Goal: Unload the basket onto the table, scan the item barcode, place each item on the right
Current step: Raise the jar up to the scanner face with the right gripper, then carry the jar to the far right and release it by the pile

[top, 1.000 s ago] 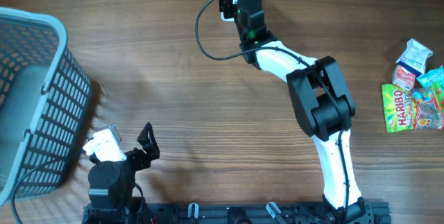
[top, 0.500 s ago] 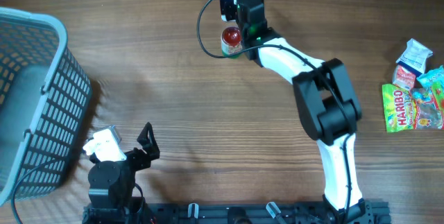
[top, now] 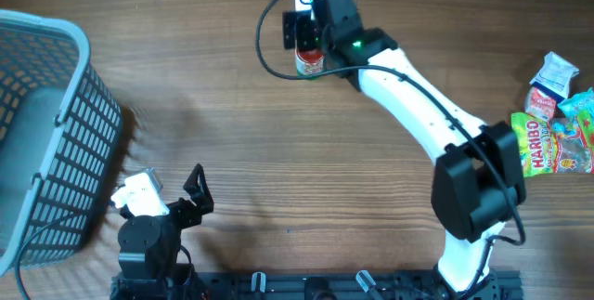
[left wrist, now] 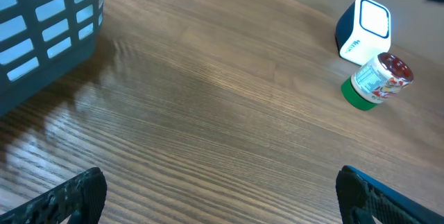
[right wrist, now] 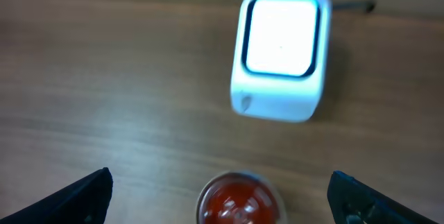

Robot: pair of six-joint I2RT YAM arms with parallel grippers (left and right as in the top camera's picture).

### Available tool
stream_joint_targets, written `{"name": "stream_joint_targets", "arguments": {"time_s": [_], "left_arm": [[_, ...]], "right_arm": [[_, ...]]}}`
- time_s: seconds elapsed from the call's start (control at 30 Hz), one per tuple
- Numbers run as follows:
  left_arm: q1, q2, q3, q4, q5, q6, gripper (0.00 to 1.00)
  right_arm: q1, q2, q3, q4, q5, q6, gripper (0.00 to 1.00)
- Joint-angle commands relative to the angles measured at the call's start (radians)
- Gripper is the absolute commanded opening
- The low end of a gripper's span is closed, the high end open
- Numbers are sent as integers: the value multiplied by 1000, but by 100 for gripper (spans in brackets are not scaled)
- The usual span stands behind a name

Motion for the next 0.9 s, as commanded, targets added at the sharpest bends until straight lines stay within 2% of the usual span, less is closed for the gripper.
{"name": "stream_joint_targets", "arguments": {"time_s": [0.0, 0.33, 0.53, 0.63, 0.87], "left_arm": [[-2, -6, -3, 3, 12, -5, 100], [-2, -6, -3, 3, 12, -5, 100], [-2, -6, -3, 3, 12, -5, 100], [-2, -6, -3, 3, 12, -5, 100], [-2, -6, -3, 3, 12, -5, 100]], "right_arm": [[42, 87, -42, 6, 35, 71, 100], [47, 149, -42, 43, 140, 72, 100], [46, 212, -42, 45, 139, 66, 100], [47, 188, -30, 57, 138, 22, 100], [47, 44, -8, 0, 130, 23, 100]]}}
